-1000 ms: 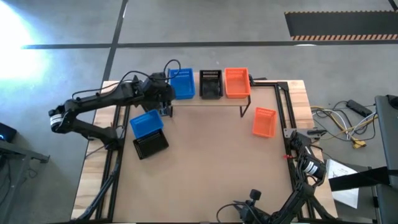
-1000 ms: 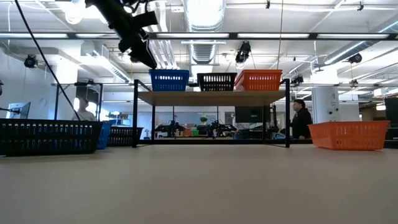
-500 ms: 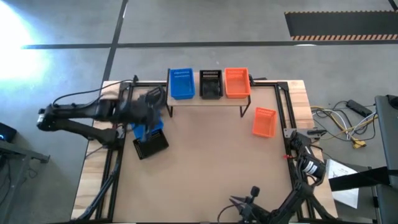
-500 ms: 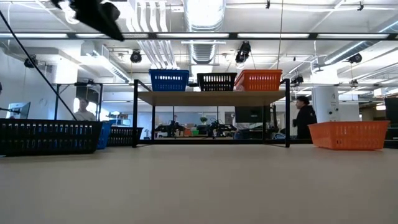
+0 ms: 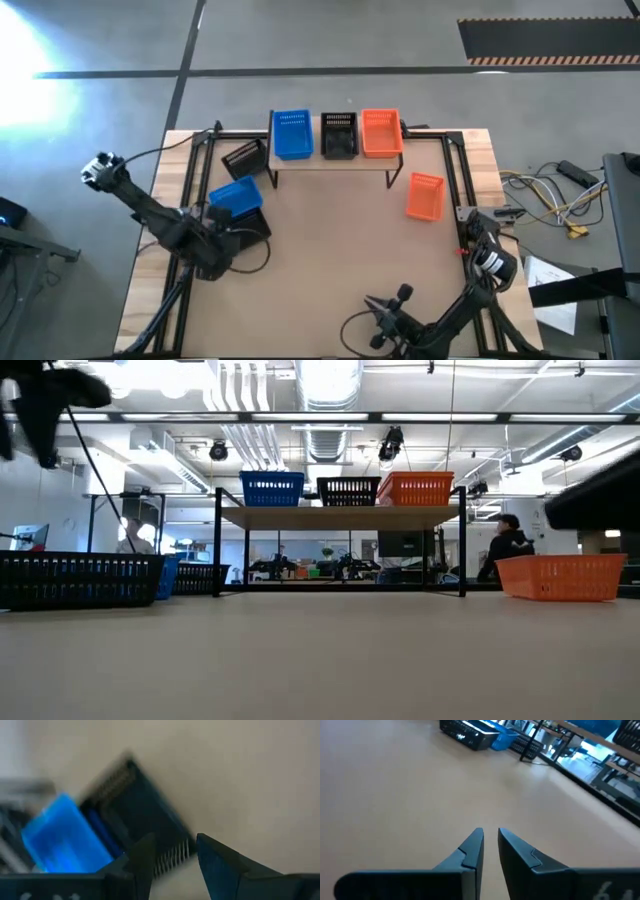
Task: Stack baskets on shelf by color
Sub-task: Stack the bottom black basket on the black basket on the shelf
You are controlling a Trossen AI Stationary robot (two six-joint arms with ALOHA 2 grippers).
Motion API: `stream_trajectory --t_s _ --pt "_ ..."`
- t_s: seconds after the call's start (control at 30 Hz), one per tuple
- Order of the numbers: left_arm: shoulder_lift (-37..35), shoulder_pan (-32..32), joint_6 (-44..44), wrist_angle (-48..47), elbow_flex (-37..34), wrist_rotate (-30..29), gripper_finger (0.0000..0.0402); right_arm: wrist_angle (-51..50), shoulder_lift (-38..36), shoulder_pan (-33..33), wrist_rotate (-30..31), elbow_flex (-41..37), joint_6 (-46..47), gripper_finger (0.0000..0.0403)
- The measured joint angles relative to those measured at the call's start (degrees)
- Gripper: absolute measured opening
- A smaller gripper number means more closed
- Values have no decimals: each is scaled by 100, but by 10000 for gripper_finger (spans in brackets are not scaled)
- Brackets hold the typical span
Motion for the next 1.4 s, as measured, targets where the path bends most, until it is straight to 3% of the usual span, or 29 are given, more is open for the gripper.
stream_trajectory --t_s 0.13,0.27,0.47,0.6,0.9,1.17,1.4 --pt "442 -90 -579 -655 -60 595 130 -6 -225 -180 -2 0 -458 60" --pt "780 -87 -500 -741 -291 1178 130 -151 -575 -246 -216 -90 -1065 84" --pt "967 -85 37 -732 -716 949 130 -256 -1280 -241 -430 -746 -1131 126" --pt "966 -85 433 -607 -1021 624 130 215 -1485 -245 -408 -1258 -1033 137" --pt "964 -85 1912 343 -1210 405 130 1508 -1365 -245 -151 -1714 -1247 121" --pt "980 -82 1987 594 -1494 629 130 1603 -1362 -245 -90 -1526 -1610 103" --pt "1019 -36 1950 749 -1526 205 130 1601 -1365 -245 -89 -1270 -2114 89"
